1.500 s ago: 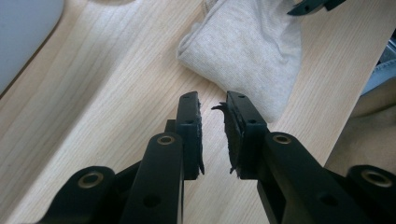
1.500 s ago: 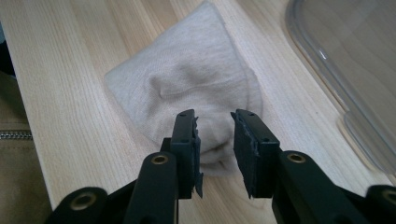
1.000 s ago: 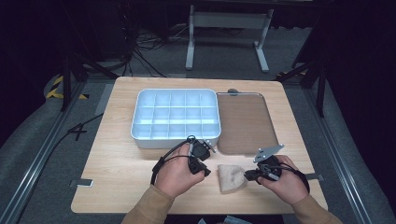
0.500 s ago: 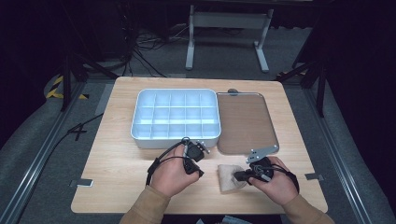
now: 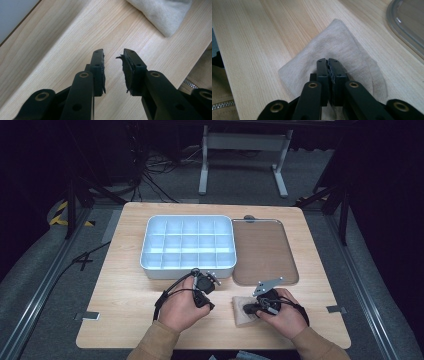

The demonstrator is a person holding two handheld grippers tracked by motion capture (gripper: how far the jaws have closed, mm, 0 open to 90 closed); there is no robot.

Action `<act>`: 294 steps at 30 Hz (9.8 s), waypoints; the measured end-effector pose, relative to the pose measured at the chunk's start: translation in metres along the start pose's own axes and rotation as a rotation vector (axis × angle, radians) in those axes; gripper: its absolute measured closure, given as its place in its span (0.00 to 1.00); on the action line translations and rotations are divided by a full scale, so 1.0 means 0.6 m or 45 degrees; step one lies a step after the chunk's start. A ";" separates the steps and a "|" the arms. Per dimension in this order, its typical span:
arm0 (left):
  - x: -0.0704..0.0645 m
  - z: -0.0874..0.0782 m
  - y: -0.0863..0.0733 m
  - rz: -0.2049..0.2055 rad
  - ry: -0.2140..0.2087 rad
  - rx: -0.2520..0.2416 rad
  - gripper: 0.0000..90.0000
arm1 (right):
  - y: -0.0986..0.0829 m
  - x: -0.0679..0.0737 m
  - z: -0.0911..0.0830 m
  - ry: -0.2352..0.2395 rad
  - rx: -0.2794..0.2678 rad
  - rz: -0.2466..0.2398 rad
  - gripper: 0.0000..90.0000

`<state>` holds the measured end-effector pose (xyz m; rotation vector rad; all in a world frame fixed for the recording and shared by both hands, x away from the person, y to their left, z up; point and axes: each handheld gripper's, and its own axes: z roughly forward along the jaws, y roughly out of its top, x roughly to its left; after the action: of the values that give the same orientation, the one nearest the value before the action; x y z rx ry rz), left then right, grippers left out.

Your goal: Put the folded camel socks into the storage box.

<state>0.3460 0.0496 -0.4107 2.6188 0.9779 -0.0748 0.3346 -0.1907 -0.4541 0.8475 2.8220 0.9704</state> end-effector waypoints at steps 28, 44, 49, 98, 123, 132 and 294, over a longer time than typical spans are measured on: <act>-0.046 0.072 0.054 0.225 -0.053 -0.011 0.87 | -0.040 -0.023 -0.037 -0.026 0.023 0.094 0.98; -0.073 0.085 0.071 0.336 -0.046 -0.053 0.90 | -0.046 -0.021 -0.037 -0.047 0.005 0.091 0.99; -0.075 0.077 0.072 0.340 -0.043 -0.082 0.89 | -0.045 -0.019 -0.039 -0.054 0.004 0.076 0.99; -0.097 0.070 0.091 0.447 0.002 -0.090 0.84 | -0.052 -0.022 -0.072 -0.047 -0.199 0.239 0.98; -0.109 0.063 0.097 0.515 0.021 -0.179 0.83 | -0.072 -0.041 -0.035 0.000 -0.038 0.320 0.99; -0.107 0.087 0.103 0.562 -0.057 -0.197 0.71 | -0.072 -0.040 -0.035 0.002 -0.041 0.315 0.99; 0.013 -0.056 -0.047 0.229 0.040 -0.306 0.46 | 0.135 -0.078 -0.161 -0.167 0.017 0.092 0.86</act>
<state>0.3312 0.0855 -0.3888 2.4780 0.7081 0.1205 0.3939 -0.2156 -0.3356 0.9830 2.7080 0.8700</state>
